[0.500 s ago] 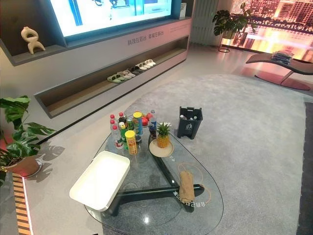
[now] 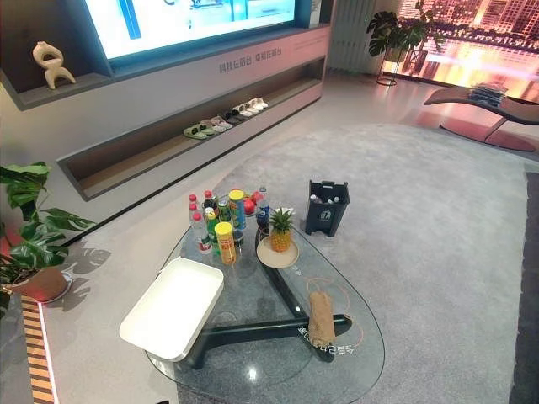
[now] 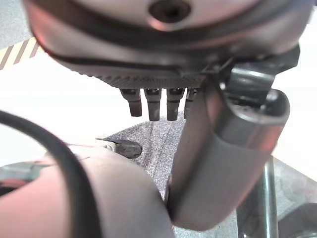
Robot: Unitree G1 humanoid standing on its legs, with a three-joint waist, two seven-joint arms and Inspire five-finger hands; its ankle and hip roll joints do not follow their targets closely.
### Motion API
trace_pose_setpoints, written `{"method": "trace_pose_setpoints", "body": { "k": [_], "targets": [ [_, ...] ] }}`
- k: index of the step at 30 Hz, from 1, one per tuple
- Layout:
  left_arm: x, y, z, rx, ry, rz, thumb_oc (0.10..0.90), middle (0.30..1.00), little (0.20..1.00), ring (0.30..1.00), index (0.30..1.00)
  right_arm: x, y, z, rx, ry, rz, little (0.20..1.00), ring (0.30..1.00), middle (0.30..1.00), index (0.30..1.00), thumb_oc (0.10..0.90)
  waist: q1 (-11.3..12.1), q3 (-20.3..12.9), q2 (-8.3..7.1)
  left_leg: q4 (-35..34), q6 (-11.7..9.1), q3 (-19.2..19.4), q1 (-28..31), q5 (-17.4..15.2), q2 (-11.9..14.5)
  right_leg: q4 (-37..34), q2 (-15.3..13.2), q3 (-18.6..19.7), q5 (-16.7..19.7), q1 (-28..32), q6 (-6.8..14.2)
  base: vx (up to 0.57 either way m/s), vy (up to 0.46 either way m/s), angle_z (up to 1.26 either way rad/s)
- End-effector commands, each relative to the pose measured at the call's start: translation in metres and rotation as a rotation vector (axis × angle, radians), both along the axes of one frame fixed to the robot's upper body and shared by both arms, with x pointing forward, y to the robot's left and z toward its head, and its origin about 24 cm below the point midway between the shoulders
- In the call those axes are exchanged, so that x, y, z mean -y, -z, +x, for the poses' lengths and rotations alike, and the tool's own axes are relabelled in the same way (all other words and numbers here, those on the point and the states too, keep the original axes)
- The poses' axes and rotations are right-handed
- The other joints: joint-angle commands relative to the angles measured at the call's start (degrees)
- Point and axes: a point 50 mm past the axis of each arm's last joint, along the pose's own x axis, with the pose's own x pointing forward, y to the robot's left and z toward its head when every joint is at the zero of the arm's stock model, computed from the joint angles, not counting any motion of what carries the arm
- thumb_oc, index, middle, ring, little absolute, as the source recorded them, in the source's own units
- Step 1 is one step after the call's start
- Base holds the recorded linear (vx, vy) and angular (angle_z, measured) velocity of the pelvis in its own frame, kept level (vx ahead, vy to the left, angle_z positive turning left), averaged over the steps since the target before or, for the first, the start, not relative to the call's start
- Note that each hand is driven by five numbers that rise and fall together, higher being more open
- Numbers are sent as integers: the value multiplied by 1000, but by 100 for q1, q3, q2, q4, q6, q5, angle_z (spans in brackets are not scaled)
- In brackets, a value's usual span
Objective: Wipe the table with a cloth and put it in the basket.
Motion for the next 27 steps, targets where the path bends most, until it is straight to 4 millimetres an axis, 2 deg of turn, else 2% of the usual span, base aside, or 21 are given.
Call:
{"method": "trace_pose_setpoints", "body": {
  "k": [1,11,17,21,27],
  "targets": [
    [4,-1,12,36,-7,46,800,900,900,900,900,-9,4,-16,-100,-52,33,900,900,900,900,800,-22,184,-207,-11,178,23,-198,-45,-302,27,-48,169,-77,82,70,0,0,0],
    [6,-1,10,40,8,66,800,900,900,900,900,-10,4,-13,-76,-76,18,900,900,900,900,800,7,206,-204,3,168,35,-204,-34,-293,39,-64,113,-86,89,66,0,0,0],
    [2,-3,15,67,-4,84,800,900,900,900,900,-3,0,6,27,-73,-36,900,900,900,900,800,21,321,-230,199,173,100,-295,-97,-307,108,-106,113,-86,26,68,7,-3,0],
    [-2,-3,13,71,10,90,800,900,900,900,900,4,-5,25,135,-40,-63,900,900,900,900,800,42,423,-252,390,183,119,-451,-159,-328,180,-135,105,-85,-93,71,21,-10,1],
    [-5,-9,31,145,13,96,800,900,900,900,900,10,-23,73,377,-23,-96,900,900,900,900,800,32,792,-260,807,218,164,-971,-203,-396,389,-164,114,-44,-535,28,-87,-11,-1]
  ]
}}
